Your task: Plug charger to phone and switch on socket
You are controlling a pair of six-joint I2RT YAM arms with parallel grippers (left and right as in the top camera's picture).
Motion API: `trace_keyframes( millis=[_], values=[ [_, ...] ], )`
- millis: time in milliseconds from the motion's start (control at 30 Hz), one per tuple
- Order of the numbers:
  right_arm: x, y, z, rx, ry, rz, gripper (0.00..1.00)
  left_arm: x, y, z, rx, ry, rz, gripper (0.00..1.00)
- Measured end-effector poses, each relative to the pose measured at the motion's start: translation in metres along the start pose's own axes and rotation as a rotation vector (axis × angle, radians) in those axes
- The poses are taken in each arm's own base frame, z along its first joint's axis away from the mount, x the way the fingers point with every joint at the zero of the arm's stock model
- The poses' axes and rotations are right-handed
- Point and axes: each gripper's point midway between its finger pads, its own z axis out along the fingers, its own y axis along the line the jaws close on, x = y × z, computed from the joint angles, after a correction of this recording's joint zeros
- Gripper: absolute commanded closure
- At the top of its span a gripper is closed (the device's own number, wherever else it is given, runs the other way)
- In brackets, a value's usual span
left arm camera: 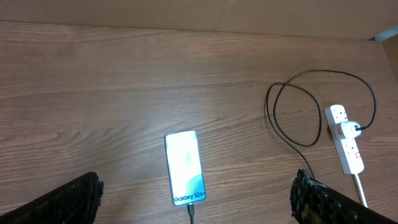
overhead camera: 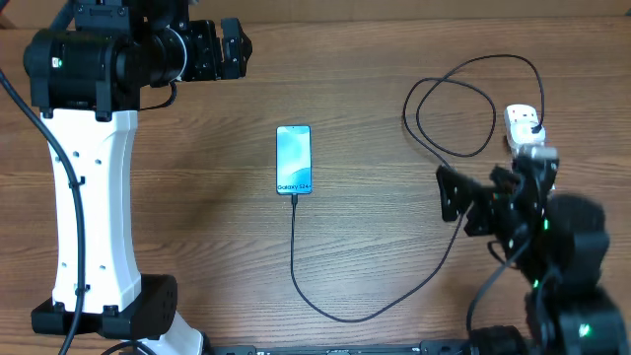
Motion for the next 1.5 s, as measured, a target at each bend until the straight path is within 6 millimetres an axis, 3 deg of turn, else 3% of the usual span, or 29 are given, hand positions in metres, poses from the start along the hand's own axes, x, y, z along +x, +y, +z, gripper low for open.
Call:
trace_keyframes(
  millis=[233,433,1000,1300,1500],
  values=[
    [0.034,-0.017,-0.001,-0.009,-0.161,-0.028,0.0,0.0,0.0,0.0,0.0,0.0,0.0,0.0],
    [0.056,-0.031,0.011,-0.013,-0.262,-0.041,0.0,0.0,0.0,0.0,0.0,0.0,0.0,0.0],
    [0.1,-0.052,0.036,-0.015,-0.295,-0.044,0.0,0.0,0.0,0.0,0.0,0.0,0.0,0.0],
    [0.081,-0.043,0.022,-0.047,-0.398,-0.061,0.0,0.0,0.0,0.0,0.0,0.0,0.0,0.0],
    [0.082,-0.043,0.022,-0.047,-0.397,-0.06,0.0,0.0,0.0,0.0,0.0,0.0,0.0,0.0]
  ],
)
